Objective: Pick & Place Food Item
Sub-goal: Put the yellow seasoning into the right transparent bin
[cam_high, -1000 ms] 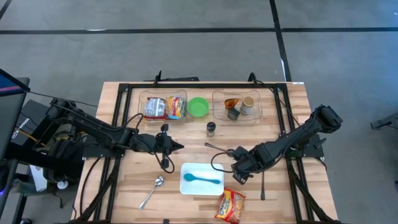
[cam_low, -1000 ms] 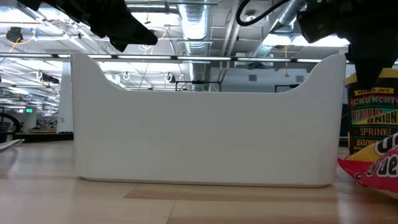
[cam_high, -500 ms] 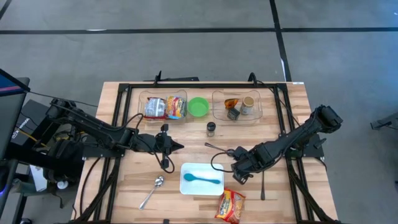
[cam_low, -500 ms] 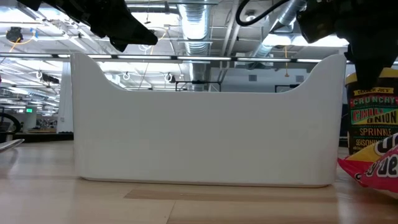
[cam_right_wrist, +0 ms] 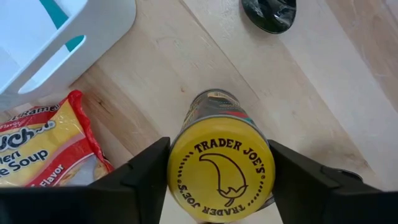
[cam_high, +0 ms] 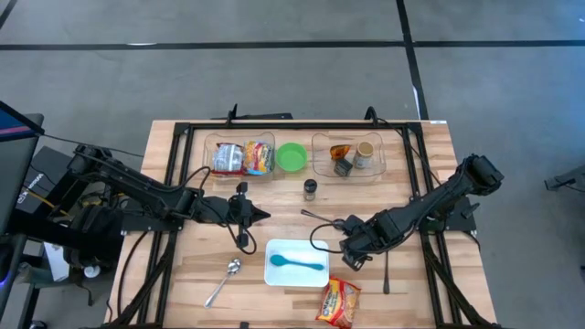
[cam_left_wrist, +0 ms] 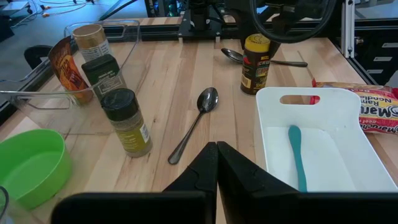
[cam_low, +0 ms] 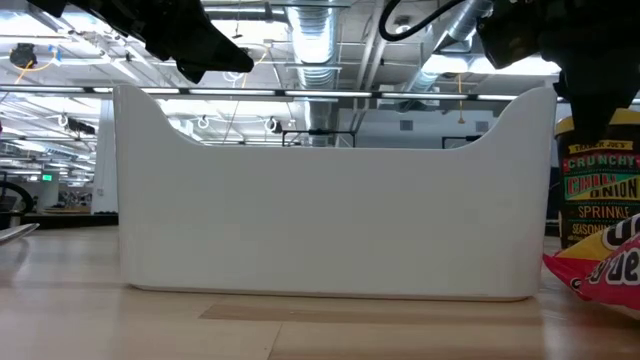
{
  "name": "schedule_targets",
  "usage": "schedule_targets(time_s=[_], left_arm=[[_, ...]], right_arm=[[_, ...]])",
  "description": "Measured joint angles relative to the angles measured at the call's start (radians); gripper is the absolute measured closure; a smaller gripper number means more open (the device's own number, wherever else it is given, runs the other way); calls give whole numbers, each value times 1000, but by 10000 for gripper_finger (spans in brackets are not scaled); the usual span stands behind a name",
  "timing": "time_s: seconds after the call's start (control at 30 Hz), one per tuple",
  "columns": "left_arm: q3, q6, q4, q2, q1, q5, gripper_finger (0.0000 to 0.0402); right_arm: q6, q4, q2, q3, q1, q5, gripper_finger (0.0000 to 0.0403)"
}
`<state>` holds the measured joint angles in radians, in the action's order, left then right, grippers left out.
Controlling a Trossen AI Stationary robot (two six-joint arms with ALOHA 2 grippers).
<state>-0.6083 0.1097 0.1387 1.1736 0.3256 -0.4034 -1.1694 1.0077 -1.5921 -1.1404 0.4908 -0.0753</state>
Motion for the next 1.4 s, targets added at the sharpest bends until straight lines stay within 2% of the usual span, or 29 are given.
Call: schedule_targets(time_s=[0.9, 1.4], left_arm=[[0, 0, 0, 0, 0, 0, 398], [0, 0, 0, 0, 0, 0, 398]], right_arm=[[1, 3, 2, -1, 0, 1, 180], [33, 76, 2, -131, -9, 0, 174]])
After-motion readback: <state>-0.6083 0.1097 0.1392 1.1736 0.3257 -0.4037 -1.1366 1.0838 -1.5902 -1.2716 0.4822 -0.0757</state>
